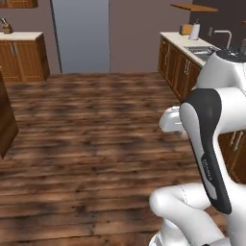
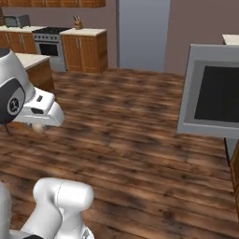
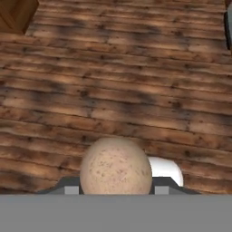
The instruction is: Pick the egg from the microwave and place it on plate located on the counter.
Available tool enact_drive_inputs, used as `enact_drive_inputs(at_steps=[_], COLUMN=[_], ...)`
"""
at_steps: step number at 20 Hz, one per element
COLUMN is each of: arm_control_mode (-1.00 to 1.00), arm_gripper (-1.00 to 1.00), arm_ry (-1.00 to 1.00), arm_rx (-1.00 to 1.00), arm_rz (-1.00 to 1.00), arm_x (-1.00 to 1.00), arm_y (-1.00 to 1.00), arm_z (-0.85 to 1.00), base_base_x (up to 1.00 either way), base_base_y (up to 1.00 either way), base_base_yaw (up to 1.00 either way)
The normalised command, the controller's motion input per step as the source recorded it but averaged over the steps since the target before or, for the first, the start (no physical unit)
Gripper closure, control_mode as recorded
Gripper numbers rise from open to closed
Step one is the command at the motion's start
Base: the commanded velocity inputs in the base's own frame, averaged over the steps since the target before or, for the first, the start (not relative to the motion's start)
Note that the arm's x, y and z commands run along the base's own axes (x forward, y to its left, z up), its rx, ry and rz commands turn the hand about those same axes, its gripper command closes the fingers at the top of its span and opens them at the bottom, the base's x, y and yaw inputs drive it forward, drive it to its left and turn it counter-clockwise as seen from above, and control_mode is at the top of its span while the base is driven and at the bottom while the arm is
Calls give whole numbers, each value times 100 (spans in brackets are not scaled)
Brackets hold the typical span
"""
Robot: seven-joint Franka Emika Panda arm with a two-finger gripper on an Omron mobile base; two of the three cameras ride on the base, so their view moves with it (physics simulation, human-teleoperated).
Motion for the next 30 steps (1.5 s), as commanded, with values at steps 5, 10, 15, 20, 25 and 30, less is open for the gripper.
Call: enact_drive_inputs(at_steps=[5, 10, 15, 20, 25, 30], arm_control_mode=[100, 100, 100, 100, 100, 100], arm_gripper=[100, 100, 100, 100, 100, 100], arm_ry=[0, 0, 0, 0, 0, 0], arm_rx=[0, 0, 0, 0, 0, 0], arm_rz=[0, 0, 0, 0, 0, 0], arm_x=[0, 0, 0, 0, 0, 0], arm_y=[0, 0, 0, 0, 0, 0], arm_z=[0, 0, 0, 0, 0, 0], base_base_x=[100, 100, 100, 100, 92, 72], base_base_y=[0, 2, 1, 0, 6, 14], base_base_yaw=[3, 0, 0, -1, -49, -68])
